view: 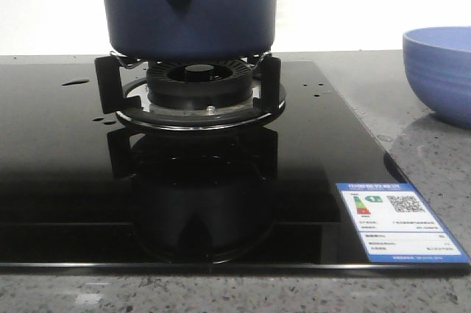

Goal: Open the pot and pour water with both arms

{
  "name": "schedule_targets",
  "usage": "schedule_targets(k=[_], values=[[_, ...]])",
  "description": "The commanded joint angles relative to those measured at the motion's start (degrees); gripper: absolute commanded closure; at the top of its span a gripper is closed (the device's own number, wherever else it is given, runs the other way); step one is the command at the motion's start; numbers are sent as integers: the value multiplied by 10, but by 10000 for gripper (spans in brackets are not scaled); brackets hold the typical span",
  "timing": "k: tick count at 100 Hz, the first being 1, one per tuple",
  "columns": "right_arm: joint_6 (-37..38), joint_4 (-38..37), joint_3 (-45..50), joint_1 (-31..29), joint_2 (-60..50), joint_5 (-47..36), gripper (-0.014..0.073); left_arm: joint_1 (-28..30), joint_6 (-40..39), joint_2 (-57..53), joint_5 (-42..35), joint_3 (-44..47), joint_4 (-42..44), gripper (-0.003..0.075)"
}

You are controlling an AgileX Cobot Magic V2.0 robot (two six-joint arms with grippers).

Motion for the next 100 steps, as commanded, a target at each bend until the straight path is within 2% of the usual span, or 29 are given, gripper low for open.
schedule_targets(k=[1, 82, 100], values=[[-1, -6, 15, 0, -10, -42, 650, -5, -1, -15, -43, 19, -4, 739], [-1, -6, 15, 0, -10, -54, 650, -5, -1, -15, -45, 19, -4, 739], [-1, 37, 15, 0, -10, -64, 650, -5, -1, -15, -67, 19, -21, 739]])
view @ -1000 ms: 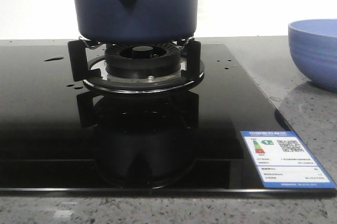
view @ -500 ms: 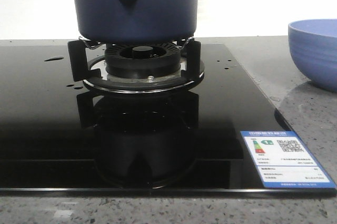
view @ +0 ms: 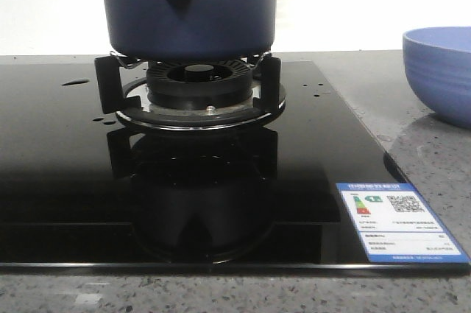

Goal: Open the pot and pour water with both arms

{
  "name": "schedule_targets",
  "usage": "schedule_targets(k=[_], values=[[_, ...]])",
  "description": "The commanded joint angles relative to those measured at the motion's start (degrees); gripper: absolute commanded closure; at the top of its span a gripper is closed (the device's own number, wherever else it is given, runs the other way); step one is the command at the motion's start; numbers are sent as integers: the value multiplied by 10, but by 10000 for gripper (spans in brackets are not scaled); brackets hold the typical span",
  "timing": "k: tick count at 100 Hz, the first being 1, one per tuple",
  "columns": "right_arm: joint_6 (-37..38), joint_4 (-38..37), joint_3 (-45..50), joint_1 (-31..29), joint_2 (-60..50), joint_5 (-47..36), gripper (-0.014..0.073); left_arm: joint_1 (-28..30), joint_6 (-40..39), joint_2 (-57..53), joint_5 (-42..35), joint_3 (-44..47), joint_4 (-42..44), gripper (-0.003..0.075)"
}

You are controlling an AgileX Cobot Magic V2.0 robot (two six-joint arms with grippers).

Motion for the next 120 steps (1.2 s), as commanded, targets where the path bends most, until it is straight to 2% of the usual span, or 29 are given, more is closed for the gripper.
schedule_targets(k=[1, 20, 32, 47, 54, 67, 78, 88, 102, 110, 120], values=[[-1, 20, 15, 0, -10, -59, 650, -5, -1, -15, -60, 19, -18, 739], [-1, 59, 15, 0, -10, -69, 650, -5, -1, -15, -68, 19, -85, 739], [-1, 141, 15, 0, -10, -80, 650, -5, -1, -15, -71, 19, -149, 739], [-1, 233, 15, 0, -10, -104, 649, -5, -1, -15, -79, 16, -289, 739], [-1, 259, 12, 0, -10, -104, 649, -5, -1, -15, -83, 12, -326, 739], [-1, 261, -31, 0, -9, -51, 649, -5, 2, -15, -68, -19, -325, 739], [-14, 237, -88, 0, 9, 10, 649, -5, 30, -6, -24, -79, -281, 739], [-49, 216, -160, 0, 57, 87, 649, -5, 86, 28, 44, -150, -244, 739], [-121, 216, -258, 0, 162, 177, 649, -5, 192, 110, 142, -251, -244, 739], [-131, 216, -302, 11, 220, 201, 649, -5, 245, 160, 176, -303, -245, 739], [-138, 216, -341, 25, 272, 211, 649, -5, 270, 207, 212, -349, -257, 739]])
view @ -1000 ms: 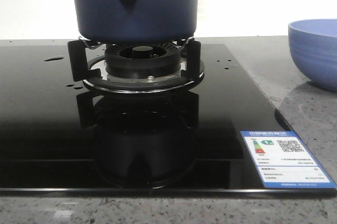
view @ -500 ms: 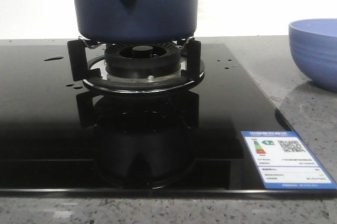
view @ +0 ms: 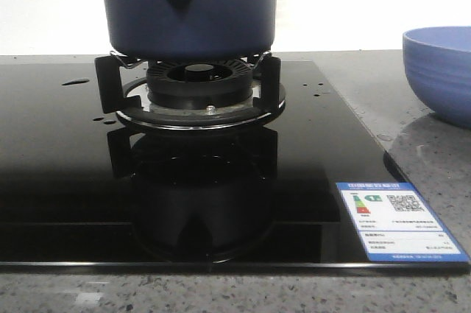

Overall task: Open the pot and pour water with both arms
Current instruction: 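Grasp the purple knob of the glass pot lid with the left gripper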

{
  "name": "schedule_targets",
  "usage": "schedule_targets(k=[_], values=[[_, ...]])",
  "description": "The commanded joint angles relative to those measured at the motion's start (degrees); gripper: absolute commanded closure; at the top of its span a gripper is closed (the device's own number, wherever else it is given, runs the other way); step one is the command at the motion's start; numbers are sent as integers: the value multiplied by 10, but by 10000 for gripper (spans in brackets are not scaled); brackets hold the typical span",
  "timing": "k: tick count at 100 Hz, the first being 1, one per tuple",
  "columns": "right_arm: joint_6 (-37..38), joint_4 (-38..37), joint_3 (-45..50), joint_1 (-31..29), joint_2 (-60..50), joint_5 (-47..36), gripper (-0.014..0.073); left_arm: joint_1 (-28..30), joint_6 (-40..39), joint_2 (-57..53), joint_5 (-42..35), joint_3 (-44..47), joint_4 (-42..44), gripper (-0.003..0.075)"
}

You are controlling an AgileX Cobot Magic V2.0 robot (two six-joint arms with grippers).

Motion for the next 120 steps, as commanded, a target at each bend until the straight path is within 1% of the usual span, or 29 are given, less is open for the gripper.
schedule_targets(k=[1, 6, 12, 16, 23, 30, 34, 35, 37, 38, 39, 42, 43, 47, 50, 52, 55, 60, 74, 83, 92, 100, 108, 120], values=[[-19, -2, -51, 11, 46, -19, 650, -5, 35, 49, 3, -53, -18, 739], [-31, -2, -65, 17, 70, -14, 649, -16, 49, 66, 17, -70, -20, 738], [-53, -2, -80, 27, 88, -7, 649, -34, 52, 81, 15, -85, -29, 738], [-63, -2, -89, 34, 99, -5, 647, -49, 68, 91, 13, -92, -39, 735], [-66, -2, -103, 49, 109, -5, 600, -74, 106, 105, 9, -105, -57, 710], [-66, -2, -112, 61, 118, -9, 488, -94, 113, 119, 1, -114, -73, 650], [-66, -2, -116, 66, 119, -10, 389, -105, 113, 129, -5, -119, -85, 595], [-66, -2, -116, 67, 120, -10, 351, -107, 113, 130, -7, -120, -89, 584], [-66, -2, -117, 68, 120, -10, 312, -112, 114, 136, -10, -122, -95, 552], [-66, -2, -117, 70, 120, -12, 272, -113, 114, 137, -11, -123, -97, 540], [-66, -2, -117, 70, 120, -12, 252, -117, 114, 140, -12, -124, -101, 517], [-66, -2, -117, 71, 120, -13, 158, -123, 122, 148, -17, -124, -112, 465], [-66, -1, -117, 71, 120, -13, 142, -124, 127, 151, -18, -124, -116, 437], [-66, -1, -117, 71, 120, -13, 67, -133, 142, 161, -23, -125, -134, 364], [-66, -1, -117, 71, 120, -12, 37, -139, 157, 169, -25, -125, -146, 295], [-66, -1, -117, 71, 120, -12, 27, -142, 162, 176, -27, -125, -155, 272], [-66, -1, -117, 71, 120, -11, 27, -149, 177, 187, -29, -125, -169, 225], [-66, -1, -117, 71, 120, -8, 36, -157, 203, 204, -34, -125, -204, 198], [-66, 0, -117, 71, 120, -2, 58, -178, 307, 259, -38, -136, -290, 233], [-66, 0, -117, 71, 120, 3, 65, -191, 364, 300, -47, -151, -329, 253], [-66, 0, -117, 71, 120, 14, 65, -195, 395, 341, -57, -170, -357, 257], [-66, 0, -117, 71, 120, 21, 65, -197, 402, 387, -54, -196, -372, 256], [-66, 0, -117, 71, 120, 26, 65, -197, 430, 426, -46, -223, -392, 238], [-66, 0, -117, 71, 120, 26, 65, -197, 467, 480, -42, -262, -426, 177]])
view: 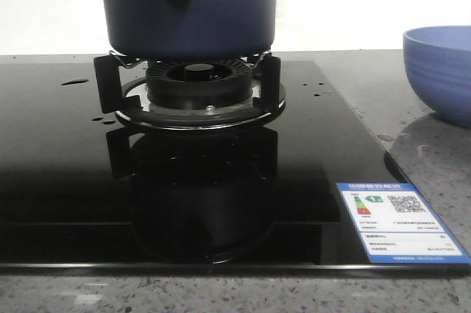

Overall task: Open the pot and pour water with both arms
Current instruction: 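Grasp the purple knob of the glass pot lid with the left gripper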

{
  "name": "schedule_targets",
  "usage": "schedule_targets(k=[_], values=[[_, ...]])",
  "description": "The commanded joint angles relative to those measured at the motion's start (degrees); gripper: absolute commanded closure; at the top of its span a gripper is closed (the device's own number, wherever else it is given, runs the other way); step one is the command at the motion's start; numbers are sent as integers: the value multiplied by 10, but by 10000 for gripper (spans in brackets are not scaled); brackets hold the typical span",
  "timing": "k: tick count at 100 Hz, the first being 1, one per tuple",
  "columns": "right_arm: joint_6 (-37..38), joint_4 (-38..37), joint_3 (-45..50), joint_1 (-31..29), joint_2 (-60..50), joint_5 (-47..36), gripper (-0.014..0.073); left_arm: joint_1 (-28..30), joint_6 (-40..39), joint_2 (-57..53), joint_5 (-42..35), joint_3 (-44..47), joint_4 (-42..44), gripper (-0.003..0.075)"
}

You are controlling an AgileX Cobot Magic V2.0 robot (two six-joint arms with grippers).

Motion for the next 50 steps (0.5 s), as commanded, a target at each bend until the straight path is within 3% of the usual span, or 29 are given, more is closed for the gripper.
schedule_targets(k=[1, 50], values=[[-6, 2, -20, 1, 4, -34, 65, -5, 29, 29, -8, -47, -47, 174], [-6, 2, -20, 1, 4, -34, 65, -5, 34, 173, 50, -176, -51, 159]])
